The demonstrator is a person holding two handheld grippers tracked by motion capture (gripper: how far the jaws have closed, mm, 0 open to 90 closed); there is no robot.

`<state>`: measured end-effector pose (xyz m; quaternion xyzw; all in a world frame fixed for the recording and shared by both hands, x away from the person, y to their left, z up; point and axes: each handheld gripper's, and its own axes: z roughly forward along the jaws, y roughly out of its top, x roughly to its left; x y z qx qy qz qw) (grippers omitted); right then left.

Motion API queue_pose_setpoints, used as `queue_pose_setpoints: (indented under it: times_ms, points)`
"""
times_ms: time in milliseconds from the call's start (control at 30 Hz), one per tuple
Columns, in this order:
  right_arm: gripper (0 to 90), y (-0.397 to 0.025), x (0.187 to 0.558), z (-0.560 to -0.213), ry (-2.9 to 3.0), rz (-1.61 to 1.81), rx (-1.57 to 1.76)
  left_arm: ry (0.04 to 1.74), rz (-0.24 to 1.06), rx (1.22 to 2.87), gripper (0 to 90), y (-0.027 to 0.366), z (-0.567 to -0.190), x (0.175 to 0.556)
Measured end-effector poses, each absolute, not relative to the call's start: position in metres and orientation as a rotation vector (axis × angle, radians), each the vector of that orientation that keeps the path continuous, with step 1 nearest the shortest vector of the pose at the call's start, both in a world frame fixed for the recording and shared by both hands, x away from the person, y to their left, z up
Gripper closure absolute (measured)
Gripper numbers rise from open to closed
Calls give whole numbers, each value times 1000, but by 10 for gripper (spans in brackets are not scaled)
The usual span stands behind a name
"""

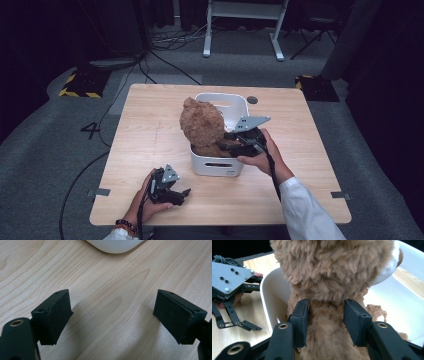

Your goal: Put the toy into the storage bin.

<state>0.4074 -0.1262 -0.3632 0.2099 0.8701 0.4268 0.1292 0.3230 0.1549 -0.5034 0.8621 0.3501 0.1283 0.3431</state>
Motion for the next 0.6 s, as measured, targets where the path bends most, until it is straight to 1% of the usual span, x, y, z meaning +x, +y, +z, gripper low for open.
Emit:
queue_pose_setpoints:
  times_ms: [600]
  points:
    - [506, -137, 407, -360, 2521, 1220, 582, 911, 334, 2241, 147, 155, -503, 323]
